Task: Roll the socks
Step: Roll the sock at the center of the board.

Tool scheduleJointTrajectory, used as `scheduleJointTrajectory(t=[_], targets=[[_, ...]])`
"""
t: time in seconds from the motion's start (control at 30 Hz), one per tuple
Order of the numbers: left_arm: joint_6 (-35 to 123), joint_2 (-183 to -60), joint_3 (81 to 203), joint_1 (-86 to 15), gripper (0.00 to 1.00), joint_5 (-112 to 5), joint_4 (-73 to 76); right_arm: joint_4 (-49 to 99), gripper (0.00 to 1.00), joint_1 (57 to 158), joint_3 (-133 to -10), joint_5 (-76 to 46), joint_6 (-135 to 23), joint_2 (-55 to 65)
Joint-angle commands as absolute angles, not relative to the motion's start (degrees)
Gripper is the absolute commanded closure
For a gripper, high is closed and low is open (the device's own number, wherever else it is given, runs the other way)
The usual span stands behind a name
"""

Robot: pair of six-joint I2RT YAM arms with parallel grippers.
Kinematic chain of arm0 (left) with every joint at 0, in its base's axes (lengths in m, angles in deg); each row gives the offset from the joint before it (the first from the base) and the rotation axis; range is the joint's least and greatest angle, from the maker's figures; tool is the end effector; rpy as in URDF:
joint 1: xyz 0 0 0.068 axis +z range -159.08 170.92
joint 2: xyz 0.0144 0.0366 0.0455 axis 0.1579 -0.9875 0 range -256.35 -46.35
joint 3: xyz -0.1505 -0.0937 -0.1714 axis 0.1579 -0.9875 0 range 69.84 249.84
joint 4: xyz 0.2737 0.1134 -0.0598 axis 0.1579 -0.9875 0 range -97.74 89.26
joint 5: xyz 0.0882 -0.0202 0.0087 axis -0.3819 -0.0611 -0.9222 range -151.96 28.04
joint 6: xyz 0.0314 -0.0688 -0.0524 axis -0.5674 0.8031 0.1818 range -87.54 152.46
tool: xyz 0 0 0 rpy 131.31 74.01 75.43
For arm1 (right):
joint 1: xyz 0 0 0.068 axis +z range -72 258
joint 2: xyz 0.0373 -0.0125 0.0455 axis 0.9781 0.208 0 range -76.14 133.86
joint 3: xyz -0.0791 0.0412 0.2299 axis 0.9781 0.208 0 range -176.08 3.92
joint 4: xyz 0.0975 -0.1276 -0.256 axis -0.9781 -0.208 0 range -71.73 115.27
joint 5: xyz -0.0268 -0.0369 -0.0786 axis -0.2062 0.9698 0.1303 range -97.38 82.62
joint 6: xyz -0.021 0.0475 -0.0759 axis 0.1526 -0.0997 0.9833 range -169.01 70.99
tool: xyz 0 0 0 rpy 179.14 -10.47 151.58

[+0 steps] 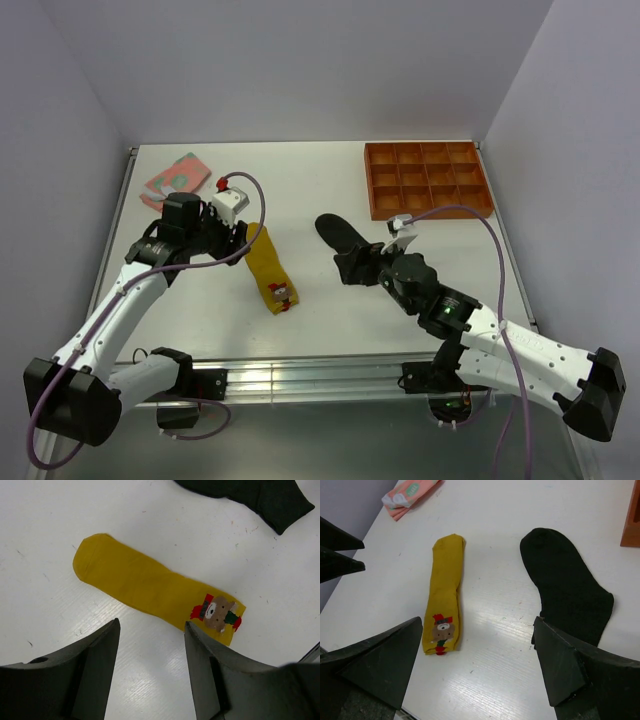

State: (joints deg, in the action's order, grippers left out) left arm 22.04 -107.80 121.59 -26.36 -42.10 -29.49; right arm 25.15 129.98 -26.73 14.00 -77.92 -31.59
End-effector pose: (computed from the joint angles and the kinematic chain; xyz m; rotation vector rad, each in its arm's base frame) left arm 0.2969 -0.1217 0.2377 0.7153 2.1155 -0.4532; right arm 0.2033 0.2112 0.2321 -0.1016 1.8462 0.6639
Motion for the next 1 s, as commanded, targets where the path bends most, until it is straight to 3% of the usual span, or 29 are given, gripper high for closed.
scheduleJointTrajectory(t=[0.0, 0.43, 0.63, 0.77, 0.97], targets=[[20.94, -106.21, 121.43, -26.40, 0.40, -40.86, -29.13, 25.71, 0.01, 130.20, -26.40, 14.60, -76.53, -32.72], [19.80, -105.06, 120.91, -26.40, 0.40, -38.67, -30.18, 27.09, 0.02, 130.20, -29.39, 10.20, -71.52, -25.61], [17.08, -105.24, 118.36, -26.49, 0.40, -38.22, -29.74, 31.51, 0.11, 131.34, -34.11, 2.64, -67.40, -15.08], [16.37, -104.89, 114.07, -27.45, 0.43, -37.61, -28.16, 29.92, 0.16, 134.50, -40.11, 4.30, -65.10, -4.01], [13.13, -105.59, 110.18, -32.19, 0.43, -37.53, -25.26, 32.39, 0.17, 134.25, -38.45, 7.81, -67.46, -4.95]])
